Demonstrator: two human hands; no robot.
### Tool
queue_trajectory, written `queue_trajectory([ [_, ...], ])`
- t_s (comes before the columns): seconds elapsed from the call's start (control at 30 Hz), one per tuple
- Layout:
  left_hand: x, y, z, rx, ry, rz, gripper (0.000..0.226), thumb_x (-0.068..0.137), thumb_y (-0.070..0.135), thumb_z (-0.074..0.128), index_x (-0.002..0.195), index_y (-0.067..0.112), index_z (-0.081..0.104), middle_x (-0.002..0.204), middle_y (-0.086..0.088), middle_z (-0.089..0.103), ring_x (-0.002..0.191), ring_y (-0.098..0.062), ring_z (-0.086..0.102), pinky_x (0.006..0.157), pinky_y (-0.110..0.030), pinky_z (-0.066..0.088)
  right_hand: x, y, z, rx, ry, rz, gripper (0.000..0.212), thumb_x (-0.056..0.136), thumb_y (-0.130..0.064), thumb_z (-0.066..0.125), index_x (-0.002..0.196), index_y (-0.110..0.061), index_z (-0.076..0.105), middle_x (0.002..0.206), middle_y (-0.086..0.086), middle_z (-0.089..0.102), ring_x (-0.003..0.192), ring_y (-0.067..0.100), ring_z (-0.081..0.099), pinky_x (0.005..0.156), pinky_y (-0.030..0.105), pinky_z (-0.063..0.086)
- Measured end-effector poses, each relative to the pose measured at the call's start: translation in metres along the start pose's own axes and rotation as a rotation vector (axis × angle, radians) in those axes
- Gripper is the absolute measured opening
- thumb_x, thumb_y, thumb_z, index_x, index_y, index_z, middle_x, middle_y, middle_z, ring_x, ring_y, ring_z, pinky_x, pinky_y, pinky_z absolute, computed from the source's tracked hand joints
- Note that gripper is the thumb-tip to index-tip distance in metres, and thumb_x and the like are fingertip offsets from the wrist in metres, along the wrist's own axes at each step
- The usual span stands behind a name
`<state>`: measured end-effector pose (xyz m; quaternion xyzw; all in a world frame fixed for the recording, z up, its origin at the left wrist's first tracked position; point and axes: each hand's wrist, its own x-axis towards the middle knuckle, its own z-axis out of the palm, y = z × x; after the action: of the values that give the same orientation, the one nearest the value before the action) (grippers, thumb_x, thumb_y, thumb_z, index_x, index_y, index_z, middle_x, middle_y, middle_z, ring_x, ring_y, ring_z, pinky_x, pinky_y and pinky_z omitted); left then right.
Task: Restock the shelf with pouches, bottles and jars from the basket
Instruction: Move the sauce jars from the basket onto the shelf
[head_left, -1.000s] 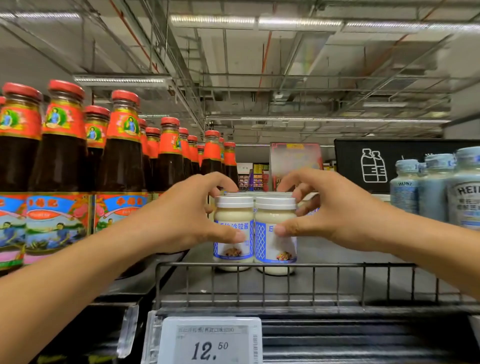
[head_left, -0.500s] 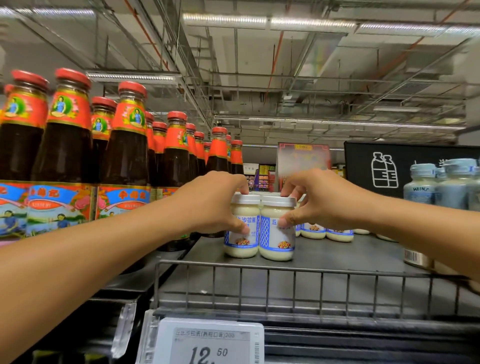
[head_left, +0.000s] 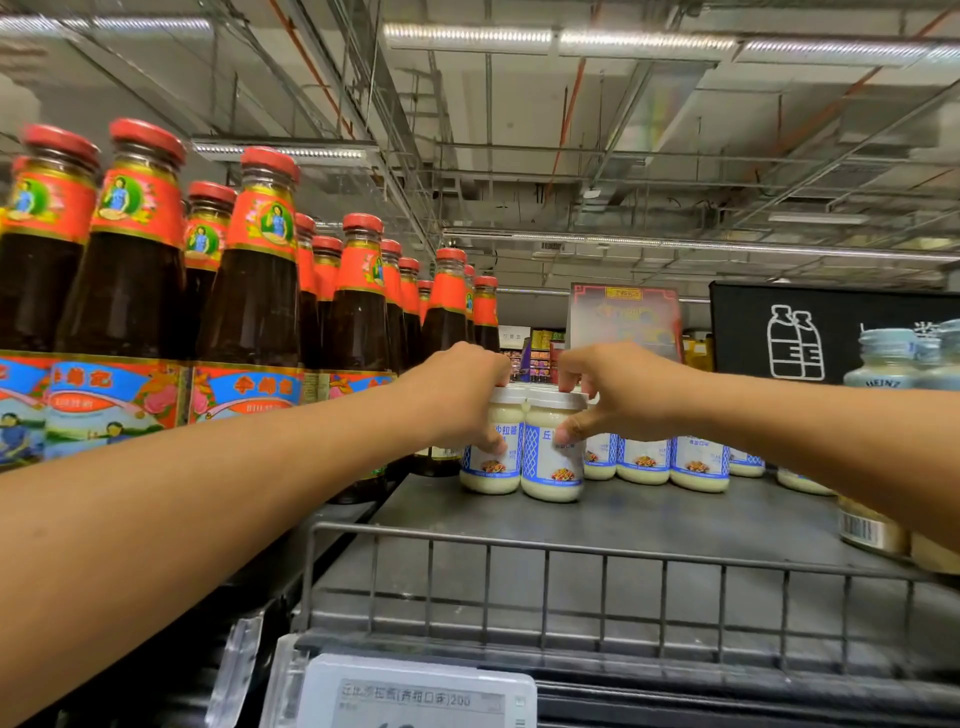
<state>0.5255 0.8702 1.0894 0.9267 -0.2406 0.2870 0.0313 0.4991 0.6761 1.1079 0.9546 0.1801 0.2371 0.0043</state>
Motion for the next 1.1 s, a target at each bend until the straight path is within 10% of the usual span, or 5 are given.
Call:
queue_trajectory([
  [0.93, 0.004, 0.006, 0.006, 0.143, -0.034, -0.073, 0.082, 0.08, 0.056, 0.073, 0.143, 0.02, 0.036, 0.134, -0.007, 0.041, 0.107, -0.031, 0.058, 0.08, -0.04, 0.053, 0.013, 0.002, 0.007, -0.211, -0.128, 0.006, 0.074, 0.088, -0.06, 0.063, 0.138, -0.013, 0.036, 0.132, 0.013, 0.057, 0.112, 0.031, 0.057, 0.095, 0.045, 0.05],
  [1.1, -0.005, 0.016, -0.013, 0.04, 0.035, -0.026, 0.064, 0.086, 0.057, 0.065, 0.138, 0.025, 0.045, 0.125, -0.002, 0.053, 0.107, -0.024, 0.057, 0.083, -0.038, 0.051, 0.001, -0.003, -0.005, -0.139, -0.046, -0.024, 0.074, 0.088, -0.063, 0.06, 0.139, -0.013, 0.04, 0.135, 0.011, 0.055, 0.112, 0.027, 0.053, 0.081, 0.032, 0.04],
])
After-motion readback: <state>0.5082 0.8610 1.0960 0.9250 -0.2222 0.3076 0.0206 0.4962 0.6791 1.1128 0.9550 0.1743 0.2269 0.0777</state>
